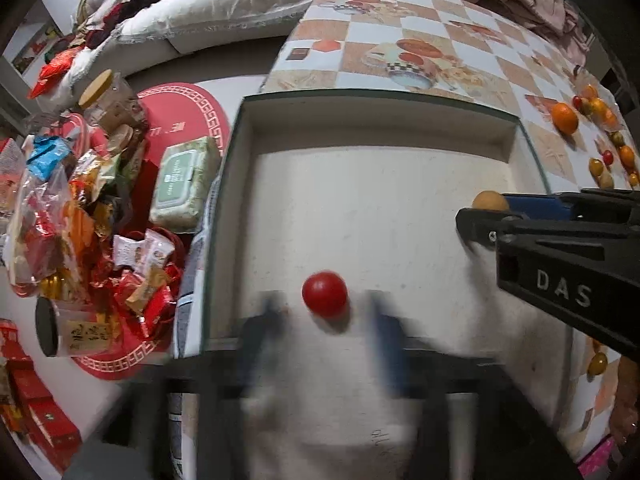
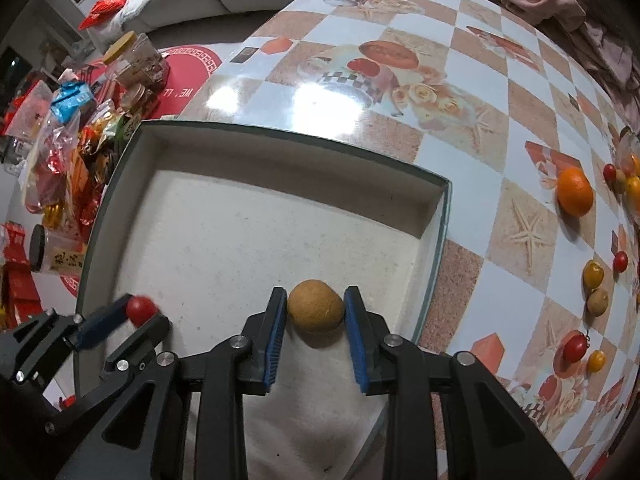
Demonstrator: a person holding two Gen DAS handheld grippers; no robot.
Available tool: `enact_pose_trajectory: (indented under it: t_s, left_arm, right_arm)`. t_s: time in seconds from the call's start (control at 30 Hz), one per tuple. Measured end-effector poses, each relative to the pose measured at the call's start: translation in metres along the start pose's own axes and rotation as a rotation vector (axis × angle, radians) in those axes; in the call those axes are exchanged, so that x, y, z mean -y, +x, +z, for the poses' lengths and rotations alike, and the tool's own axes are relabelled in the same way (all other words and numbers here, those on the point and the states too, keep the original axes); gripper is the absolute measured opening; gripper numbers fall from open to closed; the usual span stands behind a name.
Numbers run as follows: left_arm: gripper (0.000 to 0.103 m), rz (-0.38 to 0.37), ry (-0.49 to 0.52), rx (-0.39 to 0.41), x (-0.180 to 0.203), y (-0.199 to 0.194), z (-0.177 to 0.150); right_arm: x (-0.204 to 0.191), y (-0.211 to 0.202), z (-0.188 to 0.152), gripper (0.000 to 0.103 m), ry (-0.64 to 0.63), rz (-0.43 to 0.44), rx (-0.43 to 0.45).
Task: Organize fruits
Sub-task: 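Carry both fruits over the white tray and open both tools to drop them, then grasp a stemmed red tomato with the left tool while the right grasps a yellow cherry tomato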
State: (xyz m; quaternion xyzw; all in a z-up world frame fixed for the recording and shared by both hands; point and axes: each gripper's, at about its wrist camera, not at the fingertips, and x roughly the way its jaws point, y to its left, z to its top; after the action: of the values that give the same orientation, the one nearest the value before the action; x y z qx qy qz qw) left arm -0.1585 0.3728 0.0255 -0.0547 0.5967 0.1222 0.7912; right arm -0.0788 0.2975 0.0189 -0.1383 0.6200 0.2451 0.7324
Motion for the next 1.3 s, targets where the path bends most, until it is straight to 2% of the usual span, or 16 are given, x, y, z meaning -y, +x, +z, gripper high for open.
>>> enact_pose_trajectory:
  t_s: [0.07, 0.13, 0.3, 0.43, 0.57, 0.77, 1.0, 1.3]
  left_arm:
    - [0.084, 0.0, -0.01, 0.046, -0.003, -0.008, -0.001]
    - [0.084, -0.005, 0.004, 0.039, -0.003, -0.008, -0.001]
    - [0.084, -0.006, 0.024, 0.022, -0.002, -0.01, 0.0]
    - [0.084, -0.021, 0.055, 0.026, 0.009, -0.02, 0.002]
    - [0.084, -0.045, 0.112, 0.042, 0.034, -0.032, 0.008]
    - [0.084, -0.093, 0.233, 0.077, 0.103, -0.049, 0.023]
    - [0.084, -0.153, 0.295, 0.07, 0.185, -0.05, 0.04]
    - [0.084, -0.148, 0.282, 0.02, 0.259, -0.024, 0.051]
  right_arm:
    - [0.001, -0.001, 0.001, 0.061, 0.01, 0.005, 0.002]
    - [0.004, -0.007, 0.002, 0.063, 0.031, 0.022, 0.019]
    - [0.019, -0.038, 0.003, 0.081, 0.104, 0.088, 0.097]
    - [0.039, -0.063, -0.009, 0.081, 0.168, 0.078, 0.145]
    - [0.073, -0.079, -0.035, 0.081, 0.257, 0.04, 0.166]
    - [0.151, -0.094, -0.088, 0.081, 0.412, -0.037, 0.156]
    - [0.246, -0.097, -0.141, 0.081, 0.559, -0.099, 0.111]
    - [0.315, -0.093, -0.153, 0.081, 0.571, -0.109, 0.082]
